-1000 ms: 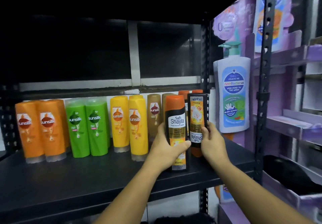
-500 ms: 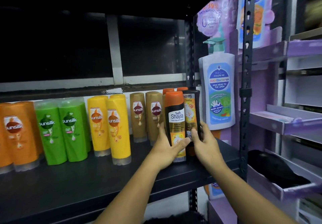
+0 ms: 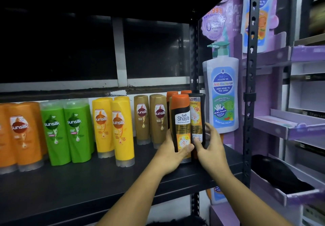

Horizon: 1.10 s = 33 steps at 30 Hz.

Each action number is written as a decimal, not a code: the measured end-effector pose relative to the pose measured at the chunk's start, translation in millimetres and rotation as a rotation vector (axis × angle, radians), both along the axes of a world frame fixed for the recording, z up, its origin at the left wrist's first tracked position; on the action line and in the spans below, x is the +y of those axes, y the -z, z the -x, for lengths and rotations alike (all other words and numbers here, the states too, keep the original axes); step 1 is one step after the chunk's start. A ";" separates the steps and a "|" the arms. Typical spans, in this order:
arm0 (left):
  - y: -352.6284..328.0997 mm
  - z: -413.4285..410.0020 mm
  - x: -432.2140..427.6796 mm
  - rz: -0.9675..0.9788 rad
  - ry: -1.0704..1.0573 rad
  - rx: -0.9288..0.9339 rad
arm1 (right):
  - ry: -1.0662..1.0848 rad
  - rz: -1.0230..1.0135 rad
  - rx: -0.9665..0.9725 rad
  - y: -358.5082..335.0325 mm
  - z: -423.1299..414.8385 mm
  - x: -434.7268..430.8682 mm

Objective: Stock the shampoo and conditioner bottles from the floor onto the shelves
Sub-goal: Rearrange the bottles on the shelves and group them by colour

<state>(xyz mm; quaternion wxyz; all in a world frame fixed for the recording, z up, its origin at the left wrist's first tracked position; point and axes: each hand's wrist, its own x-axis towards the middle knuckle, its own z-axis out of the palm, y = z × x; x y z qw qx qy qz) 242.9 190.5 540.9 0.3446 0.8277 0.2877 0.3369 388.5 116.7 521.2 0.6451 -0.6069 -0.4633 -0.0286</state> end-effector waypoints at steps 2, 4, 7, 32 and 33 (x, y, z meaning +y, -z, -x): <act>0.2 14.0 -6.0 -0.093 -0.033 0.105 | 0.123 -0.071 -0.058 2.5 7.5 -10.0; 2.4 34.7 -10.7 -0.231 -0.081 0.205 | 0.211 -0.170 -0.208 4.6 22.6 -25.6; 6.5 76.0 -11.5 -0.335 -0.128 0.309 | -0.003 -0.145 -0.383 4.5 54.8 -39.1; 5.2 231.4 50.5 -0.197 -0.278 0.469 | -0.441 0.611 -0.139 -20.7 165.2 80.7; 3.4 230.9 54.3 -0.193 -0.331 0.363 | -0.427 0.577 -0.090 -21.2 166.7 85.5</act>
